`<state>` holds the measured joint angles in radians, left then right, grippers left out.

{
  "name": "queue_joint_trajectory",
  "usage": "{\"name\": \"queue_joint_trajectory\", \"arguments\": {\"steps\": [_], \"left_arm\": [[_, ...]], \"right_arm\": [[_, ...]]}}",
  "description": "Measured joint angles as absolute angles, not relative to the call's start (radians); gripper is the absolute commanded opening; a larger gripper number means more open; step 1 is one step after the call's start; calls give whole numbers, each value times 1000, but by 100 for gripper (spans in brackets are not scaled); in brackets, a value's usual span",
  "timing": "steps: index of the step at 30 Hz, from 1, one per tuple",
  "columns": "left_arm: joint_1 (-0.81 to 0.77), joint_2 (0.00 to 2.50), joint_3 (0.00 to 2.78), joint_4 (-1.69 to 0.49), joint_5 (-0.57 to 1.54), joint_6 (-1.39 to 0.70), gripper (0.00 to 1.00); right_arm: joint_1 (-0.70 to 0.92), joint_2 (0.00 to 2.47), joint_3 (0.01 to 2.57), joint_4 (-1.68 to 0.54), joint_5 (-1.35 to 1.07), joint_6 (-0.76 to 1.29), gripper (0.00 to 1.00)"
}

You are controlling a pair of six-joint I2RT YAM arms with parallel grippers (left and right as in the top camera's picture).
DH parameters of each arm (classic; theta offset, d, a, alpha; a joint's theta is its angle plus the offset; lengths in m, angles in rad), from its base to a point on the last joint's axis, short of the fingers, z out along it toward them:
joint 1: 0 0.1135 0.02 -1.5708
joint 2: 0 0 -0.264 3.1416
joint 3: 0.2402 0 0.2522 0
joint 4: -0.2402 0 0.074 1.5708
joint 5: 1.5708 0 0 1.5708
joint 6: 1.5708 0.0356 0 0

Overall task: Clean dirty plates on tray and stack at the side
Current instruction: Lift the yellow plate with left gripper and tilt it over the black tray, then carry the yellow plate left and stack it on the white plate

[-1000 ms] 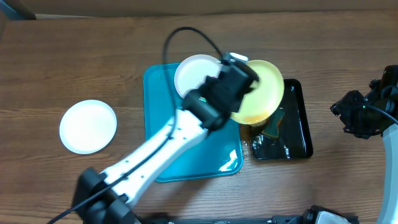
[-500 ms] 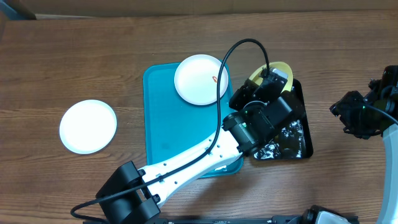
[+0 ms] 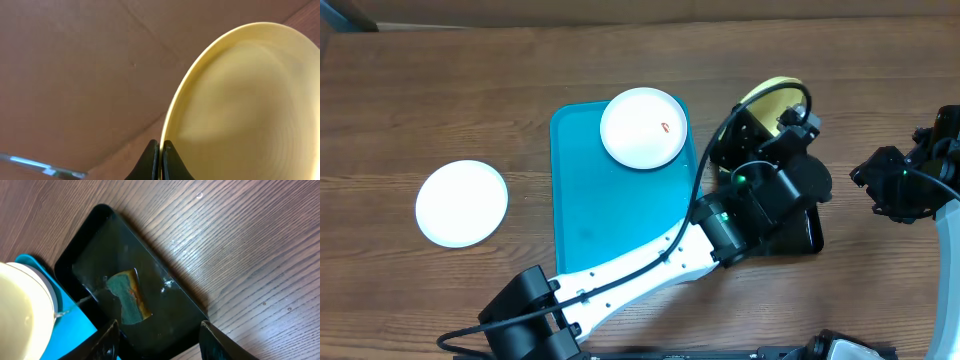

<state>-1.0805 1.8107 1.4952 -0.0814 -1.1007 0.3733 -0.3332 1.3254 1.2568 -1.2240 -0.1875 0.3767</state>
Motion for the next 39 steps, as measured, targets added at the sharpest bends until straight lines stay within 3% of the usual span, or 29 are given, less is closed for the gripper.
{"name": "queue_joint_trajectory", "arguments": {"steps": [16,25,32,39], "left_arm": [[-1087,1811,1495,-36,-1112,554,4],[-1087,1811,1495,-51,-1113,525,4],[-1077,1811,1501,-377,-1055,198,4],[-983,1782,1509,-745,-814,-258,4]], "right_arm": [[-333,1325,1256,-1224,-187,376,54],[-333,1325,1256,-1224,-187,376,55],[-333,1325,1256,-1224,-187,376,55],[-334,1325,1256,-1226,-184,376,55]]}}
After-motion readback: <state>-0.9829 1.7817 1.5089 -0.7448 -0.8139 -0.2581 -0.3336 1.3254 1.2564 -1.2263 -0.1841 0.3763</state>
